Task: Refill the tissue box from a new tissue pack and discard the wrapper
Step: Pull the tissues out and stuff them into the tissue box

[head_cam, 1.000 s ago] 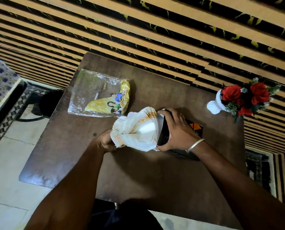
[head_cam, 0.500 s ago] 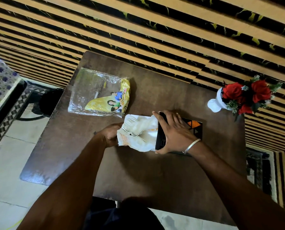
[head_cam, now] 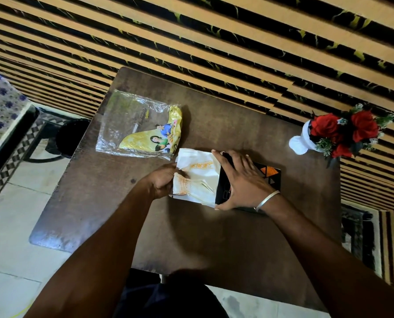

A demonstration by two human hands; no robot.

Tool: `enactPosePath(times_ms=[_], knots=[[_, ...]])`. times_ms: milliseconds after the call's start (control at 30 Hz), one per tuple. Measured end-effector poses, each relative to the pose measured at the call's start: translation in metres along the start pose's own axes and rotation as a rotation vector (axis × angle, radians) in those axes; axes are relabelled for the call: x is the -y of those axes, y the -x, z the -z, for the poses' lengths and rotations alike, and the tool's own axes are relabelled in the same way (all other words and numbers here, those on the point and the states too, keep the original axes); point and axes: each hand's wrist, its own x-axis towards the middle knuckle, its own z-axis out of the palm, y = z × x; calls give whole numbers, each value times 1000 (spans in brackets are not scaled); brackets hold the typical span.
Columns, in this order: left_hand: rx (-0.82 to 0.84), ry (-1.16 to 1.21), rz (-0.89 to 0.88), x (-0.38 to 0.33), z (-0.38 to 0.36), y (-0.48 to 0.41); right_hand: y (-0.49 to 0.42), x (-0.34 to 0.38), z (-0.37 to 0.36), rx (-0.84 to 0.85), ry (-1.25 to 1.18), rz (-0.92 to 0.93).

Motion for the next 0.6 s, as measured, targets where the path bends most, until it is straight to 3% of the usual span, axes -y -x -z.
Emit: enactPosePath(times_ms=[167,600], knots=[[-37,-12,-37,5,7,0,-2,-2,0,-32,-83,-25],[-109,-18,-11,11,11,4,-4,6,0,26,43,84]])
